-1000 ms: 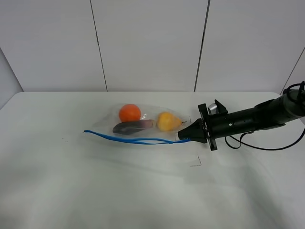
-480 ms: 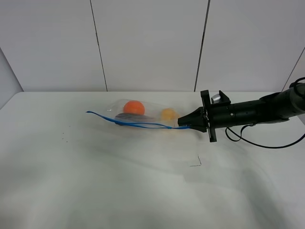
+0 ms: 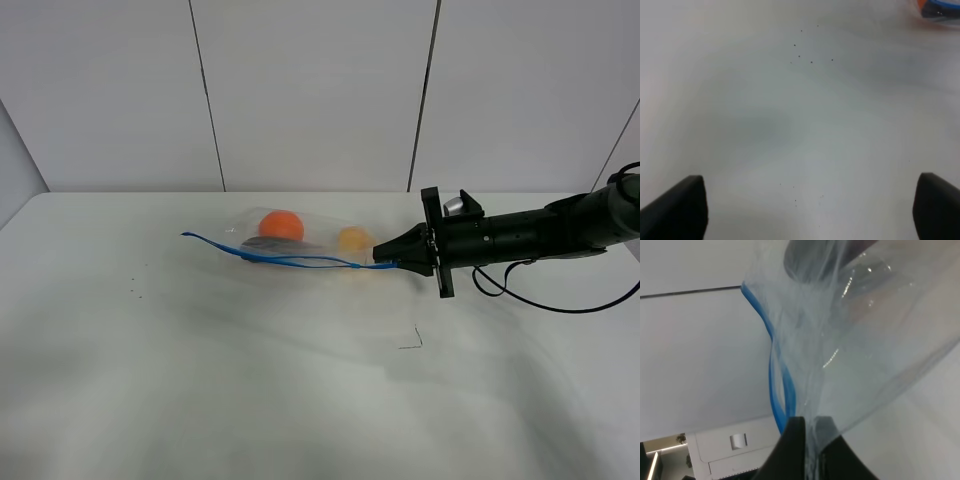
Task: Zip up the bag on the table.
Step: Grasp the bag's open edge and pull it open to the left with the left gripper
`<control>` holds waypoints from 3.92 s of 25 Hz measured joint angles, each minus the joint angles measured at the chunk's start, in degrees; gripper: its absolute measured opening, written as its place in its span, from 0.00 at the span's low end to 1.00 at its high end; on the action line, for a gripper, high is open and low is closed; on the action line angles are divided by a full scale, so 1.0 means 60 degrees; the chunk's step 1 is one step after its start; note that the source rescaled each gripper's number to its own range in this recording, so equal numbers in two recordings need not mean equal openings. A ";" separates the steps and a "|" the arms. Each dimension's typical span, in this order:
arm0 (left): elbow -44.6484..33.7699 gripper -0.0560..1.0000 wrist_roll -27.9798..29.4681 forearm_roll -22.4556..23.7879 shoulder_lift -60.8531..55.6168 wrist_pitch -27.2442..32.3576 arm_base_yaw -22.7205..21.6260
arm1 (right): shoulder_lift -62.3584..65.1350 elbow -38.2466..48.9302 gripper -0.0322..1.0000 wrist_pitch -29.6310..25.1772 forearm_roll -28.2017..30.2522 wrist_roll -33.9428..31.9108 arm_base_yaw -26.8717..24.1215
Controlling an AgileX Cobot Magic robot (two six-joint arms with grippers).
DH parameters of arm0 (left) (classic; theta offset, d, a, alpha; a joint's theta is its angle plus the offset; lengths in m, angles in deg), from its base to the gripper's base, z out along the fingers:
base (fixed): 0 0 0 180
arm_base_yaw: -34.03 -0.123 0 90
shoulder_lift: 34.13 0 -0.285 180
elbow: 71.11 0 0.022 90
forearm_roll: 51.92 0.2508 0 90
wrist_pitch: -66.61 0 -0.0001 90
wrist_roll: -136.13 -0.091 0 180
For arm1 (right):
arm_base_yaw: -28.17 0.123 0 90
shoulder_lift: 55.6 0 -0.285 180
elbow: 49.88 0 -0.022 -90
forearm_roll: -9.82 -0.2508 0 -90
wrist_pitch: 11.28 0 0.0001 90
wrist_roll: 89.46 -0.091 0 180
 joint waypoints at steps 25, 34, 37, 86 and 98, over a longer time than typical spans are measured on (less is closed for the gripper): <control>0.3691 0.98 -0.9282 0.0308 0.8323 -0.2456 0.0000 | 0.0000 0.0000 0.03 0.0000 -0.0003 0.0000 0.0000; 0.3691 0.98 -1.0556 -0.1094 1.0436 -0.4195 0.0878 | 0.0000 0.0000 0.03 0.0000 -0.0003 0.0000 0.0000; 0.3691 0.97 -1.0566 -0.1407 1.0977 -0.4748 0.1892 | 0.0000 0.0000 0.03 0.0000 -0.0003 0.0000 0.0000; 0.3692 0.44 -0.9493 -0.1617 1.8607 -1.7119 0.7630 | 0.0000 0.0000 0.03 0.0000 -0.0363 -0.0187 0.0000; 0.3692 0.24 -0.9490 -0.1599 1.8626 -1.7110 0.7630 | 0.0000 0.0000 0.03 0.0000 -0.0469 -0.0191 0.0000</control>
